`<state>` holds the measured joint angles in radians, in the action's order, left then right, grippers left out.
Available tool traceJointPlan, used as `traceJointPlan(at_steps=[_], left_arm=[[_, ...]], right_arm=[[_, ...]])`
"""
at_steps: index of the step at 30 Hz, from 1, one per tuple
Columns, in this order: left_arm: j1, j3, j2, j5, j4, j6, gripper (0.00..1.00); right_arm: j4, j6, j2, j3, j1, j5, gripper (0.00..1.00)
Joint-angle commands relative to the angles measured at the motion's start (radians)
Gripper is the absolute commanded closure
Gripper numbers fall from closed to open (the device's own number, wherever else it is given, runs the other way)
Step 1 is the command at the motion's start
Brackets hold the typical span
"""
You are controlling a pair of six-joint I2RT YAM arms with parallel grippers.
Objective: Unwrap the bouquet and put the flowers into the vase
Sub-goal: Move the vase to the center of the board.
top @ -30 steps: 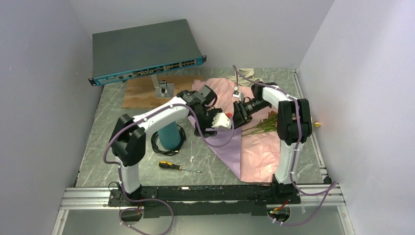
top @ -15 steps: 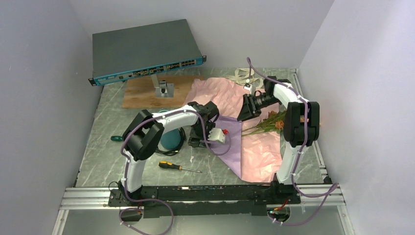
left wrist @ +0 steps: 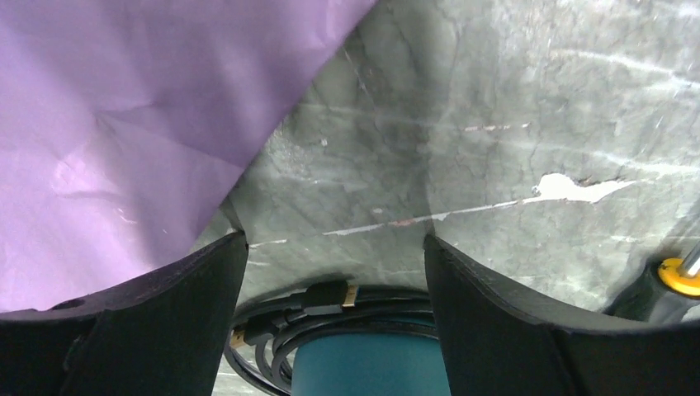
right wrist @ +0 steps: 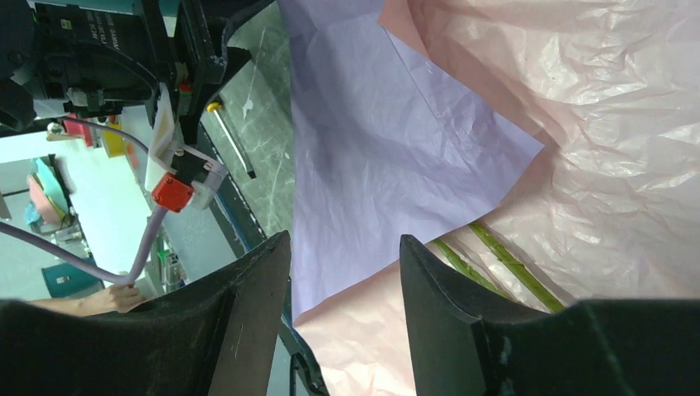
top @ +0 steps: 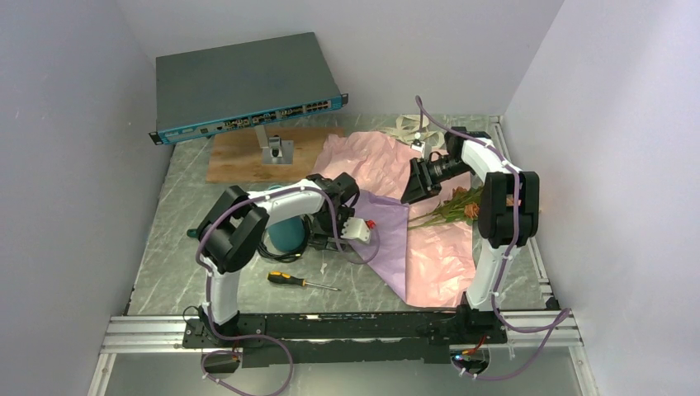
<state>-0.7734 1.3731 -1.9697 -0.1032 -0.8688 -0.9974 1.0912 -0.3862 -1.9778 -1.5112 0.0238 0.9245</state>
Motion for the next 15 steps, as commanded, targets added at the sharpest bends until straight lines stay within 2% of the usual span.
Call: traceJointPlan(at_steps=[1,15], left_arm=[[0.045,-0.093,-0.012,0.071,-0.055,-0.033,0.15],[0.144,-0.225,0.055,0.099,-0.051,-0.139,0.15]], right_arm=[[0.019,-0.026,0.007,-0.038,-0.008,0.005,0.46],[0.015,-0.03,0.005,-0.022,-0.009,-0.015,0.45]])
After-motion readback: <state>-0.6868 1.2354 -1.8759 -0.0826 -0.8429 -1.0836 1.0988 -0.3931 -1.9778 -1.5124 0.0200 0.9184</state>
